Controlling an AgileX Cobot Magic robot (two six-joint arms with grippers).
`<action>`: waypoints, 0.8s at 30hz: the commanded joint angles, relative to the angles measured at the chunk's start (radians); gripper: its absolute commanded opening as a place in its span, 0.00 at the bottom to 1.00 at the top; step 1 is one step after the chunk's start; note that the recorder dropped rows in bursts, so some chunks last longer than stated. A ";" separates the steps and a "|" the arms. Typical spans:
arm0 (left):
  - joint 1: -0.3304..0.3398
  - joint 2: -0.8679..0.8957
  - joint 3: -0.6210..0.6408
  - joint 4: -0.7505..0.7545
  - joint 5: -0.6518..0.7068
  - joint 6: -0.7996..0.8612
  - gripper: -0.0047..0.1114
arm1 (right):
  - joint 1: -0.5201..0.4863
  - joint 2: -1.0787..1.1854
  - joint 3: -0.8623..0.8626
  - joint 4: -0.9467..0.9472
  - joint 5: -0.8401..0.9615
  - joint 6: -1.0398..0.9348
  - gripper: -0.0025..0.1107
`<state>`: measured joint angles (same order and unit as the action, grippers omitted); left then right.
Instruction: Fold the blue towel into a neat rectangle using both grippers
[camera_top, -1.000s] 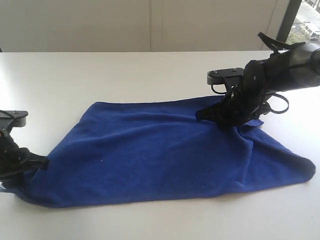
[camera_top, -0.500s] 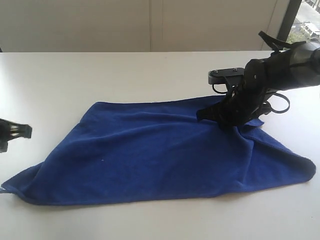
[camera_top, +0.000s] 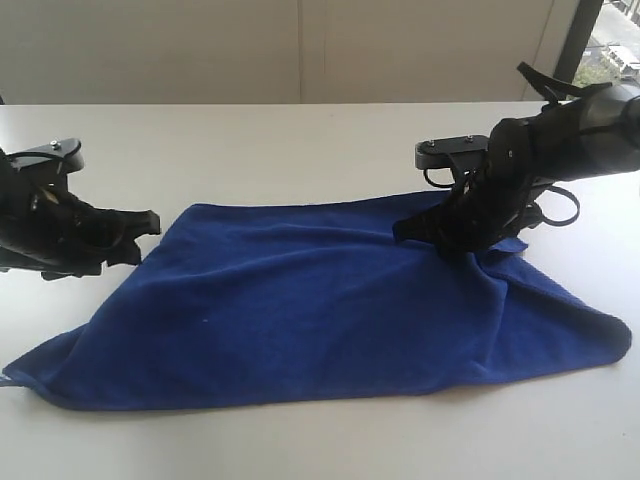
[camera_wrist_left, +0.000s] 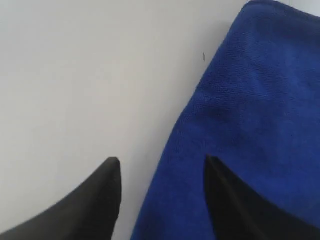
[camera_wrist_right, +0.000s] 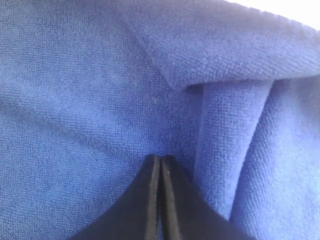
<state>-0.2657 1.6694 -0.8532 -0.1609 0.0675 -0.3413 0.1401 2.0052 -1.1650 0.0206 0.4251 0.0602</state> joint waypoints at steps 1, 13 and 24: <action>-0.007 0.063 -0.037 -0.009 0.009 0.006 0.56 | -0.008 0.027 0.020 -0.021 0.052 -0.012 0.02; -0.084 0.157 -0.062 -0.009 -0.015 0.008 0.22 | -0.008 0.027 0.020 -0.021 0.052 -0.018 0.02; -0.091 0.014 -0.067 -0.005 0.012 0.142 0.04 | -0.008 0.027 0.020 -0.021 0.058 -0.034 0.02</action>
<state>-0.3468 1.7253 -0.9189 -0.1631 0.0446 -0.2229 0.1401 2.0052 -1.1650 0.0206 0.4251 0.0381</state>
